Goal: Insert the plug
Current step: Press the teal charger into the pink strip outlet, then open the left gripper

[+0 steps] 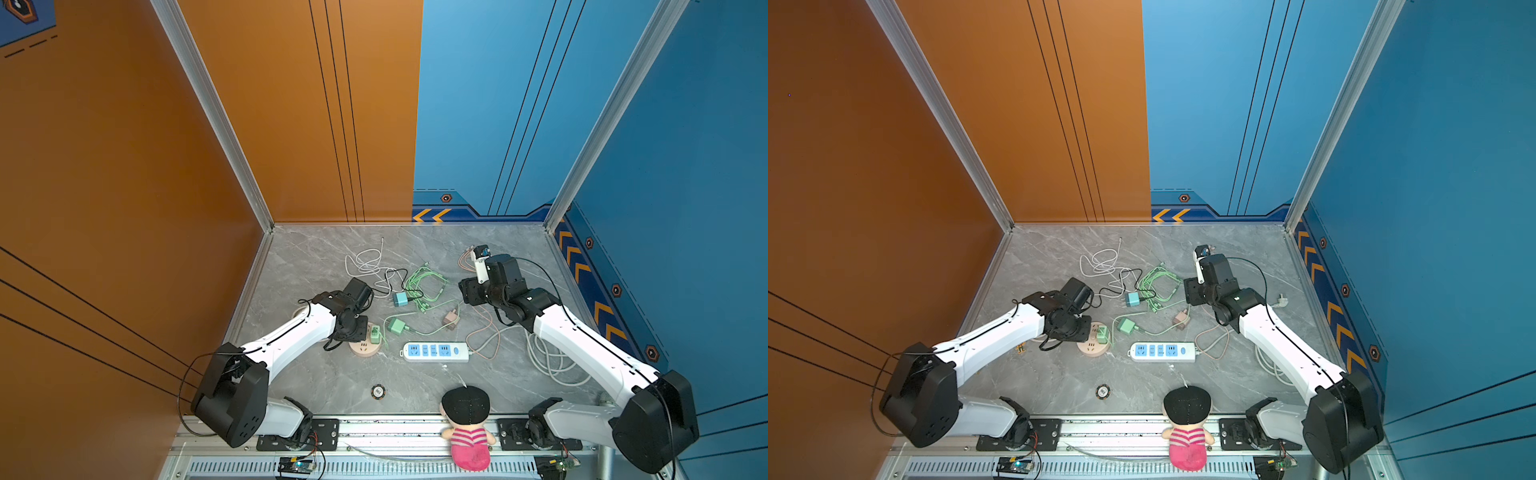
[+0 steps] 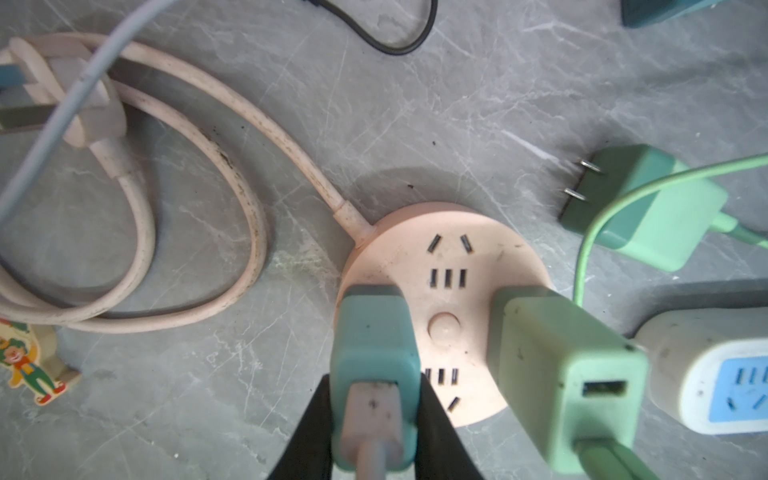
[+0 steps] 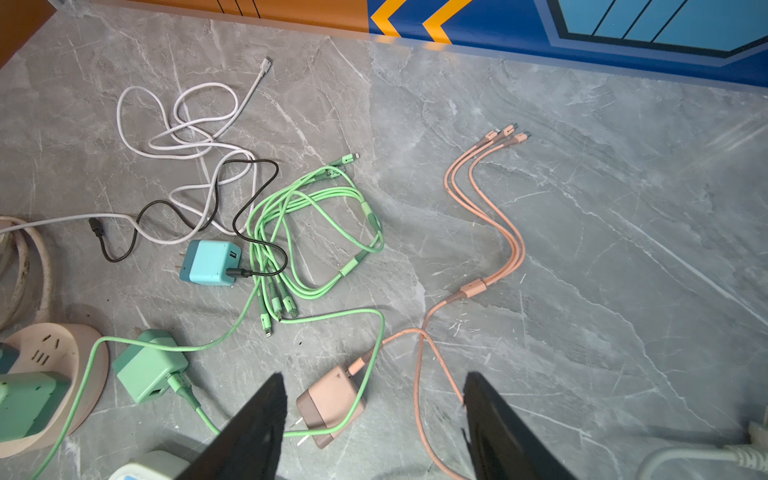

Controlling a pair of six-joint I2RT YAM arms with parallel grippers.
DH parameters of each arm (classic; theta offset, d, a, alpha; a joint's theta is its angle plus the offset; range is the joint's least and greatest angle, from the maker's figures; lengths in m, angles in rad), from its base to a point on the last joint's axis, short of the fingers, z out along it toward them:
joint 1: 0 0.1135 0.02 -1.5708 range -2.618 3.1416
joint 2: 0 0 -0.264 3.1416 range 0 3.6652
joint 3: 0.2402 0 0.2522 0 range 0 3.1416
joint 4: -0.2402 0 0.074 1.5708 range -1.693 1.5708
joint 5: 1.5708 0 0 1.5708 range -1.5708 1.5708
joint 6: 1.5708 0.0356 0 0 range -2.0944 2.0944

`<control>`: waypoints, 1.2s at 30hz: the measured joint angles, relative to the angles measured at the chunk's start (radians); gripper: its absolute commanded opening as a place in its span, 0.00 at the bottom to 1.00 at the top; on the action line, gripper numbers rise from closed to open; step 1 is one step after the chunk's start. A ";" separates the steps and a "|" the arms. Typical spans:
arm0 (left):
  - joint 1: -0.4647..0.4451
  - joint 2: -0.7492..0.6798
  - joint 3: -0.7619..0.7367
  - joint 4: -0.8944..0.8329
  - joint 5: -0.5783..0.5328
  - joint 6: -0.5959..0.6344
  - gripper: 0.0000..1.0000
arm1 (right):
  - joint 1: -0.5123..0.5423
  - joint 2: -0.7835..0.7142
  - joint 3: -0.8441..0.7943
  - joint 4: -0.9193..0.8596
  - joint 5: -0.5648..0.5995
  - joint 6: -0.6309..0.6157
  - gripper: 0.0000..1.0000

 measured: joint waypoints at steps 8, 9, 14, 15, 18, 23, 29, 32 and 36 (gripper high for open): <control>0.000 -0.002 0.015 -0.012 0.000 0.004 0.28 | -0.001 -0.027 -0.001 0.000 0.000 0.000 0.69; 0.000 -0.002 0.021 -0.018 0.000 0.006 0.32 | -0.001 -0.028 -0.001 0.000 0.000 0.000 0.69; 0.000 0.029 0.027 -0.026 0.034 0.029 0.49 | -0.001 -0.042 -0.001 0.000 0.000 0.000 0.69; 0.000 0.030 0.027 -0.029 0.039 0.030 0.49 | -0.001 -0.046 -0.001 0.000 0.000 0.000 0.69; 0.000 0.025 0.032 -0.037 0.043 0.034 0.51 | -0.002 -0.059 -0.001 0.000 0.000 0.000 0.70; 0.000 -0.009 0.048 -0.063 0.047 0.036 0.57 | -0.004 -0.072 -0.001 0.000 0.000 0.000 0.70; 0.000 -0.030 0.059 -0.109 0.078 0.050 0.74 | -0.006 -0.075 -0.001 0.000 0.000 0.001 0.70; 0.000 -0.066 0.059 -0.136 0.092 0.051 0.77 | -0.006 -0.075 -0.001 -0.001 -0.001 0.008 0.70; 0.000 -0.122 0.069 -0.193 0.115 0.053 0.82 | -0.006 -0.074 -0.001 -0.002 0.000 0.012 0.70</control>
